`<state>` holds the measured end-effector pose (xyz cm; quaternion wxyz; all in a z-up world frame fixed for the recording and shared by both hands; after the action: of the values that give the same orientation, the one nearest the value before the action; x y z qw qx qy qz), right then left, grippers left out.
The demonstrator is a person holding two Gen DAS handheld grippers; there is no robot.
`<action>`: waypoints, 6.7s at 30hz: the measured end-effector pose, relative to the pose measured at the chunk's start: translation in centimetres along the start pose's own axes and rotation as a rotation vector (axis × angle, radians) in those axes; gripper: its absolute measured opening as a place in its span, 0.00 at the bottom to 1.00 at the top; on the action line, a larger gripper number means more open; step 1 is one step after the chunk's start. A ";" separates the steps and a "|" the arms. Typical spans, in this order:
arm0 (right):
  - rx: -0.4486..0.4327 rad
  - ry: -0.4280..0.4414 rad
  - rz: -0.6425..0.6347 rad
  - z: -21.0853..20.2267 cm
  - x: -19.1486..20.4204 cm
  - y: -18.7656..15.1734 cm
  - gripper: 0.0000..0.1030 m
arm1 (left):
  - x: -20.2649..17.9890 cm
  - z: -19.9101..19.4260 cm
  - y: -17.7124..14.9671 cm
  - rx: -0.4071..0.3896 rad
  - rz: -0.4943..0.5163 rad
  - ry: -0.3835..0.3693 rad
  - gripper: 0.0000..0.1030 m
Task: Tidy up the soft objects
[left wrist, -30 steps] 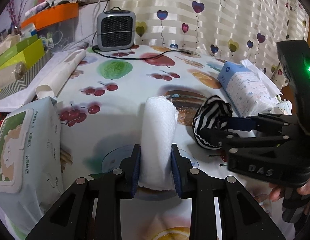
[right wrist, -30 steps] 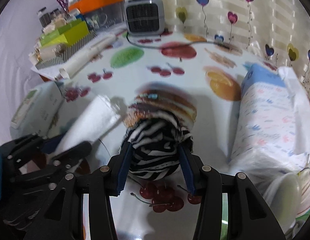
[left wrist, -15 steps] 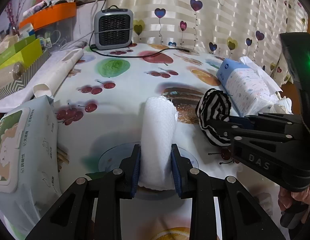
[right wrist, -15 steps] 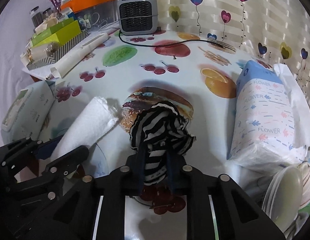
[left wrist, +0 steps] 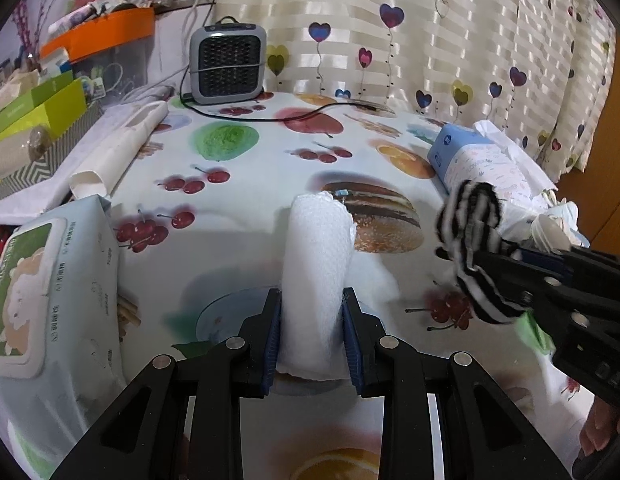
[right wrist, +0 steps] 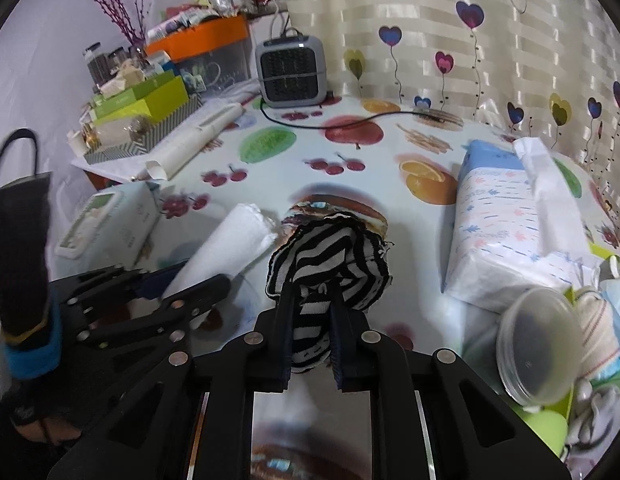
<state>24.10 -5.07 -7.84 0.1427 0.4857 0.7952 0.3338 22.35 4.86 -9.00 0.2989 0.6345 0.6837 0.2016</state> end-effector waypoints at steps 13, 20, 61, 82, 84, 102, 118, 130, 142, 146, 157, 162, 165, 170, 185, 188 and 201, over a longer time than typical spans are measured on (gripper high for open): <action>-0.101 0.010 0.025 -5.5 -0.7 -0.6 0.15 | -2.8 -4.8 0.8 -0.078 0.024 -0.039 0.26; -0.152 0.025 0.042 -8.1 -1.1 -0.9 0.15 | -4.5 -7.3 1.2 -0.119 0.043 -0.059 0.26; -0.251 -0.042 0.150 -15.3 -7.6 -4.1 0.15 | -14.8 -9.6 0.8 -0.136 0.183 -0.207 0.26; -0.257 -0.089 0.209 -16.2 -11.5 -5.3 0.15 | -20.3 -8.9 1.1 -0.128 0.255 -0.276 0.26; -0.257 -0.098 0.217 -16.4 -12.0 -5.4 0.15 | -21.1 -8.8 1.2 -0.128 0.267 -0.287 0.26; -0.232 -0.239 0.376 -17.5 -20.8 -8.4 0.15 | -25.2 -6.5 1.8 -0.096 0.310 -0.348 0.26; -0.047 -0.211 0.327 -9.9 -23.3 -8.1 0.16 | -25.6 -5.7 2.1 -0.090 0.317 -0.345 0.26; -0.144 -0.212 0.340 -13.3 -23.0 -8.2 0.45 | -27.1 -4.8 2.6 -0.081 0.336 -0.362 0.26; -0.202 -0.251 0.386 -16.9 -23.8 -9.9 0.45 | -32.4 -2.7 2.0 -0.025 0.398 -0.432 0.26; -0.196 -0.266 0.404 -17.4 -24.5 -10.6 0.45 | -34.4 -0.4 1.0 0.041 0.417 -0.465 0.26; -0.203 -0.272 0.426 -17.7 -25.4 -11.4 0.45 | -34.6 -0.2 0.8 0.040 0.425 -0.468 0.49; -0.215 -0.262 0.414 -17.8 -24.7 -11.2 0.45 | -34.3 -0.9 1.2 0.024 0.427 -0.470 0.51; -0.218 -0.258 0.408 -18.0 -24.3 -11.2 0.45 | -33.9 -1.2 1.4 0.018 0.415 -0.469 0.51; -0.225 -0.260 0.406 -18.4 -24.0 -11.2 0.45 | -32.9 -2.6 1.7 -0.007 0.401 -0.466 0.51; -0.222 -0.239 0.393 -19.5 -20.0 -11.4 0.45 | -29.3 -7.6 -0.6 -0.044 0.381 -0.392 0.51; -0.207 -0.239 0.367 -19.6 -18.6 -11.8 0.45 | -28.5 -8.4 -1.4 -0.047 0.379 -0.370 0.51; -0.173 -0.250 0.297 -20.1 -14.4 -12.5 0.45 | -25.4 -11.3 -3.3 -0.081 0.341 -0.311 0.51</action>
<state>11.61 -29.29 -2.81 0.2308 0.6210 0.6594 0.3552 12.71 -19.41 1.08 0.3876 0.7518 0.5036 0.1761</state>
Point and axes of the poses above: each gripper's, at about its wrist camera, not at the fingertips, and z roughly the way its jaws point, x to its left, y to its top, the point moved 8 cm from there along z, roughly the way its jaws point, and after that the axes turned 3 degrees about -y, right-handed, at the moved point
